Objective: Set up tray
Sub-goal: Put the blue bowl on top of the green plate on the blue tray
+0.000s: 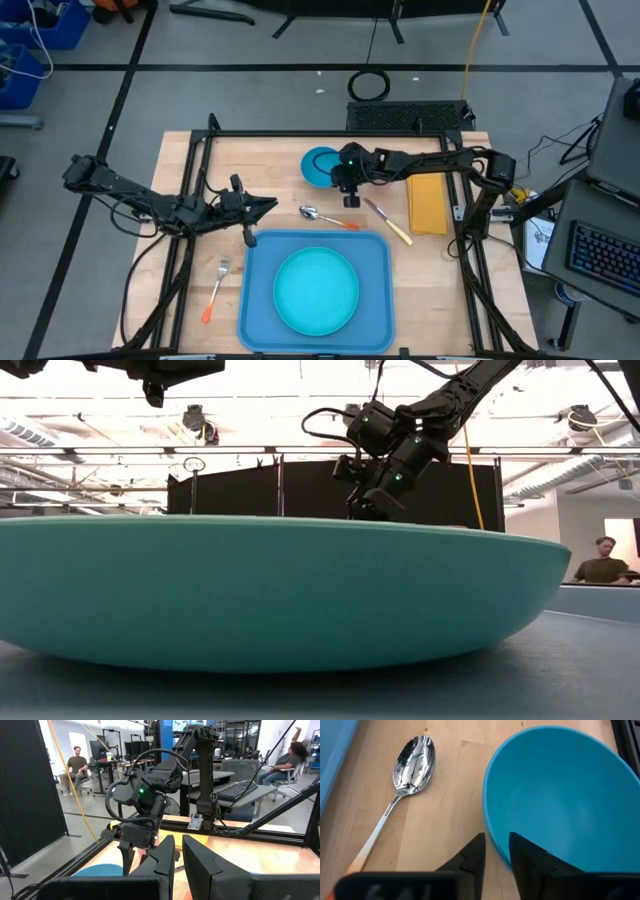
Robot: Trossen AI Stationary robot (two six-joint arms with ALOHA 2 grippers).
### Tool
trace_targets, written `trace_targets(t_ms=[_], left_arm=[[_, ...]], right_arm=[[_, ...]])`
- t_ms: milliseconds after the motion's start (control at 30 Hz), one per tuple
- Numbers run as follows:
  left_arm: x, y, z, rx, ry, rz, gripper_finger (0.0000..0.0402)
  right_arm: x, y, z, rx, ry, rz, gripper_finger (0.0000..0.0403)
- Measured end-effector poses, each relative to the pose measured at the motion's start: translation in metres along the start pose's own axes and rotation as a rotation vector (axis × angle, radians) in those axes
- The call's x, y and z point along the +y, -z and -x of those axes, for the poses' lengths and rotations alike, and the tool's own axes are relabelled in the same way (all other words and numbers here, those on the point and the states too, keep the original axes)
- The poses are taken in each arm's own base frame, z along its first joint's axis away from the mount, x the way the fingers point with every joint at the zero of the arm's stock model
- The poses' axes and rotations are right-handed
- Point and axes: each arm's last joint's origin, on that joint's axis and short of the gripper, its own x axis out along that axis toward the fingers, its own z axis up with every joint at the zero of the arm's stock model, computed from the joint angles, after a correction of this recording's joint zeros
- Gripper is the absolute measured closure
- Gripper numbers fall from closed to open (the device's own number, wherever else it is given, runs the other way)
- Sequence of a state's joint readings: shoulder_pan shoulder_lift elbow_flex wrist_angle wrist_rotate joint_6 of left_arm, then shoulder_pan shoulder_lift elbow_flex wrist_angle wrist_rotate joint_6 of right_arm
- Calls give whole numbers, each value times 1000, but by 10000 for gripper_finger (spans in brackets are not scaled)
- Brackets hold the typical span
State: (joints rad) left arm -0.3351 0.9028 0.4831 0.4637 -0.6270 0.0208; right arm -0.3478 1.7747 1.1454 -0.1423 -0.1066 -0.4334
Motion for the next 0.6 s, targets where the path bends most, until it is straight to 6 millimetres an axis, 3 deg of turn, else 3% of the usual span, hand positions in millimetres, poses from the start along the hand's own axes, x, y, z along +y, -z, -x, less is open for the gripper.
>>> trace_targets(t_ms=[200, 600], left_arm=[[0, 0, 0, 3, 0, -2, 360], [0, 1, 0, 10, -2, -7, 360]], right_arm=[[1, 4, -8, 21, -11, 22, 396], [8, -4, 0, 6, 18, 67, 401]])
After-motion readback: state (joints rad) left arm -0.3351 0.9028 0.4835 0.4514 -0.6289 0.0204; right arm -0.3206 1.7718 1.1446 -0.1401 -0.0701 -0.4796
